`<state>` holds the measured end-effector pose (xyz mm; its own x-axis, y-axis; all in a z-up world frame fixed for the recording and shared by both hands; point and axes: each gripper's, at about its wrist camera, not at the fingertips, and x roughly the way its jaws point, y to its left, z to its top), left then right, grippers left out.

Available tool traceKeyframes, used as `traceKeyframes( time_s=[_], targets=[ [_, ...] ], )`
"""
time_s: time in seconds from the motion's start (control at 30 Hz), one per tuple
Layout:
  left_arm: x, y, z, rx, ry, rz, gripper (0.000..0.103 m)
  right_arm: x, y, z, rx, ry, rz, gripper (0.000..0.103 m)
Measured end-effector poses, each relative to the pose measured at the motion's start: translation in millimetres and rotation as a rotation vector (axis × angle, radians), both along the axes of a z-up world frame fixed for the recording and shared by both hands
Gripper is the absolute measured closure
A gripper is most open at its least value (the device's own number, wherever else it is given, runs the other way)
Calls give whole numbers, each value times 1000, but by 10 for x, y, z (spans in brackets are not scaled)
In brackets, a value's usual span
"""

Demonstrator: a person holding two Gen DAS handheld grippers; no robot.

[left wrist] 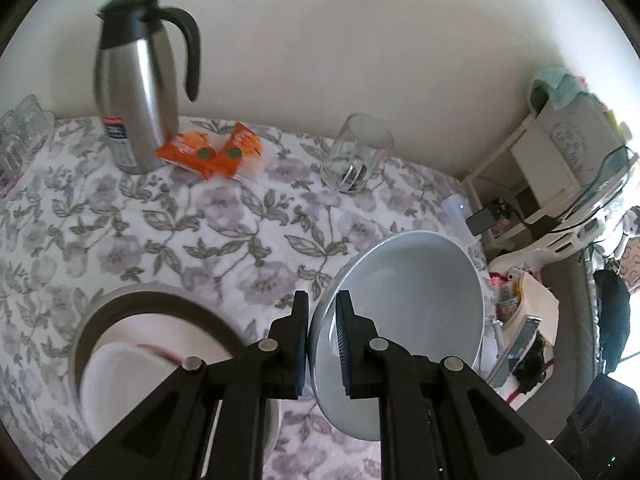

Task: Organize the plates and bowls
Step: 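Lift the white bowl with both tools over the steel tray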

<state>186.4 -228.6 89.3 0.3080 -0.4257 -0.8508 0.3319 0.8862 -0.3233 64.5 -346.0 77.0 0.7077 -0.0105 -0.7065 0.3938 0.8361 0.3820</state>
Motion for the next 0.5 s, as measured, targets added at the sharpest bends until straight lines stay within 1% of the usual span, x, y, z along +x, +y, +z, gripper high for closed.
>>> traceKeyframes(
  time_s=[0.1,0.23,0.4,0.5],
  targets=[
    [-107,172,109,-10,-20,5,89,-84,184,151,-21,-13,19,79],
    [-235,456,204,-50,-31,18,89,-181,423,283,-57,-24,43,79],
    [-361,759,213,-80,-28,36,89,-260,650,315,-60,-32,69,79],
    [-431,956,204,-112,-34,54,89,-279,789,308,-62,-31,90,79]
  ],
)
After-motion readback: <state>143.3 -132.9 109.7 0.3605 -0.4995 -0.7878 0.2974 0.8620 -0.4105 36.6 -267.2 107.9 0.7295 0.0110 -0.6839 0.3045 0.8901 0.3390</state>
